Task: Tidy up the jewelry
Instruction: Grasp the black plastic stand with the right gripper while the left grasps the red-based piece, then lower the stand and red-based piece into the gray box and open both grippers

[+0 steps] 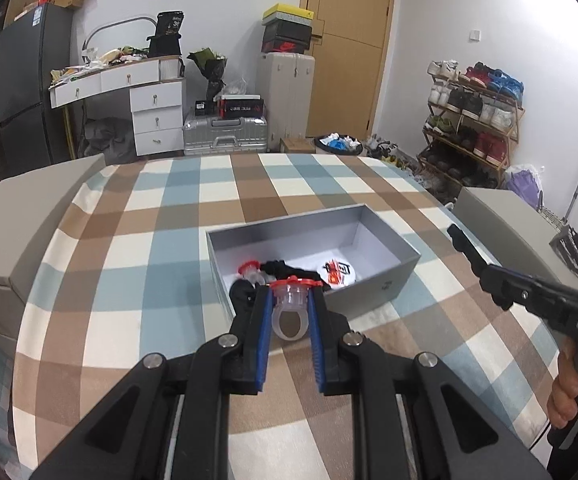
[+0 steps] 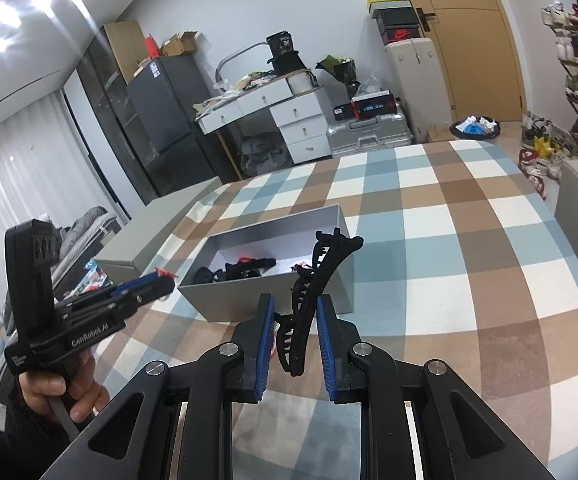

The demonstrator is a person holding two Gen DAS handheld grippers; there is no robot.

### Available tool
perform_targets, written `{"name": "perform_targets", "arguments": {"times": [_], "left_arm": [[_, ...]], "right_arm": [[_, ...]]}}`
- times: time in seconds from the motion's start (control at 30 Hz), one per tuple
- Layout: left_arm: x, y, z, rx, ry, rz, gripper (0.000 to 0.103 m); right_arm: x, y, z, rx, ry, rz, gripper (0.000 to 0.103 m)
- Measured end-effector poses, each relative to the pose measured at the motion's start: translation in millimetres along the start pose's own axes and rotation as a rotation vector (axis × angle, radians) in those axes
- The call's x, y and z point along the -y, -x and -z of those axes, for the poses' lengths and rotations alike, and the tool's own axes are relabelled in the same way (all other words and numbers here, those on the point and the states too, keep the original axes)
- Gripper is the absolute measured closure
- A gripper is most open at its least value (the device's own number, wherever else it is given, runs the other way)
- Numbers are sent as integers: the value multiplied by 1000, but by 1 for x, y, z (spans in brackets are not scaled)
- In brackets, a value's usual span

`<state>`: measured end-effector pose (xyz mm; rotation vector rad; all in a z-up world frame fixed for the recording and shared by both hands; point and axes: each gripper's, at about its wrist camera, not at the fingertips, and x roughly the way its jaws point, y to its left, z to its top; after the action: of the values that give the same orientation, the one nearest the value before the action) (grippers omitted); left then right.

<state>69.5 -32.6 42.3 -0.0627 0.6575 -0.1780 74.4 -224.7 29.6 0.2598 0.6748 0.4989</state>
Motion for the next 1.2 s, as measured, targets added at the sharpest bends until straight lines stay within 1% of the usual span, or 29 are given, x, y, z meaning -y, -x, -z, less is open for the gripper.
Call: {"name": "perform_targets", "arguments": {"times": [0.07, 0.13, 0.23, 0.33, 0.37, 0.47, 0.53, 0.57, 0.6, 0.7, 0.9, 0.97, 1.07, 1.2], "left_arm": [[-5, -3, -4, -2, 17, 2, 91], [-9, -2, -7, 8, 11, -6, 91], [-14, -1, -9, 22, -1, -21, 91], [-18, -4, -12, 40, 17, -9, 91], [-20, -5, -13, 46, 24, -7, 91], [-23, -16, -14, 30, 60, 29, 91], [-21, -20, -15, 30, 56, 36, 91], [-20, -20, -15, 32, 50, 34, 91], [-19, -22, -15, 32, 43, 35, 91], [-20, -28, -16, 21, 43, 35, 91], [-22, -44, -14, -26, 49, 28, 91], [-22, -49, -13, -51, 48, 38, 91], [-21, -52, -10, -82, 36, 62, 91], [-19, -52, -10, -83, 18, 58, 91]], "right_arm": [[-2, 1, 0, 8, 8, 5, 83], [-4, 1, -2, 10, 2, 2, 83], [-5, -5, -7, 15, -31, -39, 83], [-10, -15, -17, 19, -68, -60, 83], [-11, -19, -19, 24, -82, -65, 83], [-12, -34, -26, 19, -145, -71, 83], [-10, -43, -29, -7, -201, -100, 83], [-10, -46, -30, -13, -228, -129, 83], [-12, -48, -32, -13, -234, -131, 83], [-21, -56, -39, -11, -203, -99, 83], [-26, -75, -46, -53, -177, -40, 83], [-23, -81, -46, -65, -174, -16, 83], [-20, -93, -43, -109, -168, 27, 83], [-20, -102, -42, -131, -154, 41, 83]]}}
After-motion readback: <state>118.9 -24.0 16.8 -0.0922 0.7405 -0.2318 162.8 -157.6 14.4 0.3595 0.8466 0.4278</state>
